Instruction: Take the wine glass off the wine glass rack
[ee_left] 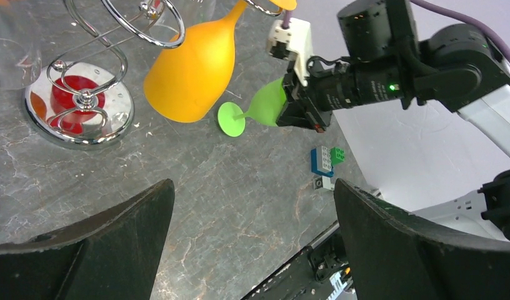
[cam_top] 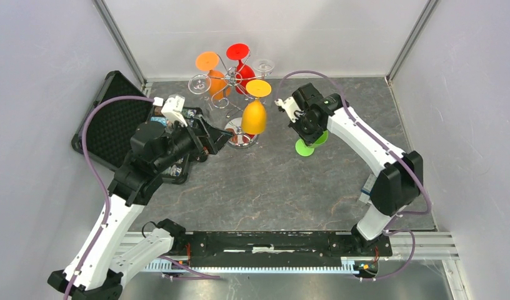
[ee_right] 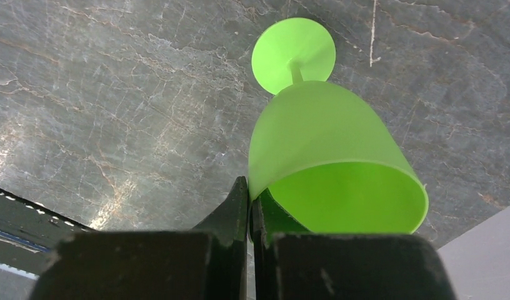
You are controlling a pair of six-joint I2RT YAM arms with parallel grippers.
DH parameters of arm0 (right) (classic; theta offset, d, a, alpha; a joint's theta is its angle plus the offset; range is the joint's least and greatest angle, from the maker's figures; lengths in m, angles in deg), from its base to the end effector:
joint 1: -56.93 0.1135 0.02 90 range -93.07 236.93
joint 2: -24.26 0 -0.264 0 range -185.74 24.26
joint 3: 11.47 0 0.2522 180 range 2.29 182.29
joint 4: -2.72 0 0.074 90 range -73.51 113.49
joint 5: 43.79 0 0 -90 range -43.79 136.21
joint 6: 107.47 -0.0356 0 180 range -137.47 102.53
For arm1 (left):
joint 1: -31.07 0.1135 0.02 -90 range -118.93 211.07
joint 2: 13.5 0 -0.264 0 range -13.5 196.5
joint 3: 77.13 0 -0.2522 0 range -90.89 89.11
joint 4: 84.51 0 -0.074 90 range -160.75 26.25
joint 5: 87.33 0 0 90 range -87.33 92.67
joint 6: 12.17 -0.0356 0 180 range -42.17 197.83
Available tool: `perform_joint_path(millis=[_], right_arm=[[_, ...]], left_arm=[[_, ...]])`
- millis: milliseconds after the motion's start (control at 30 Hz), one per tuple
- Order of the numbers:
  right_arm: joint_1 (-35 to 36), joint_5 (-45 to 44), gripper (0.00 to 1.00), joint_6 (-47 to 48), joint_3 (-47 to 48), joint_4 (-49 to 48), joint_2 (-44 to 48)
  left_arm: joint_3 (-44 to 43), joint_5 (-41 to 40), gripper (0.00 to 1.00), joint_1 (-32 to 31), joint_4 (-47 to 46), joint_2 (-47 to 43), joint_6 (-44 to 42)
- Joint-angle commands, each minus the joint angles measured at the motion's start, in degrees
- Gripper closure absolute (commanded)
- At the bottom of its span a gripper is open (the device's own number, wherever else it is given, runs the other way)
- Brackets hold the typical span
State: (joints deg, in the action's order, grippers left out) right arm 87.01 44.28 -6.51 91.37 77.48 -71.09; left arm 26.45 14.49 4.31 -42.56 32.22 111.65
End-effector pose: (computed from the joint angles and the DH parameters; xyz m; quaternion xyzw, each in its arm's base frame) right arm 0.2922 0.1679 0.3082 -0.3405 0.9192 0.0164 0.1970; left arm 0.1389 -0.0782 0.4100 0.0179 0.7715 -0.3870 0.5047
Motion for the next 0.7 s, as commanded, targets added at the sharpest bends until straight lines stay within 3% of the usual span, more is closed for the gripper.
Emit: perform_joint_path(millis=[0,233,500,667], right_arm=[[-0.2,0.1,1.00,1.5,4.1,0.6,-2.9],[-0.2,-8.2,1.00,0.1,7.8,0.9,-7.7],[-0.6,-10.2,0.73,-0.1,12.6,0.8,-11.4],[-0.8,-12.8,0.62,-1.2,14.7,0.6,-11.6]], left_arm=[[0.4,1.7,0.00,-0.1,-2.0,-1.3,0.7],[0.5,-1.1,0.00,-0.1,-0.3,-3.3,0.4],[0.1,-2.3,0.00,-0.2,0.9,-4.3,0.2],[-0.7,-2.5,0.00,-0.1,2.1,-4.3,0.6]])
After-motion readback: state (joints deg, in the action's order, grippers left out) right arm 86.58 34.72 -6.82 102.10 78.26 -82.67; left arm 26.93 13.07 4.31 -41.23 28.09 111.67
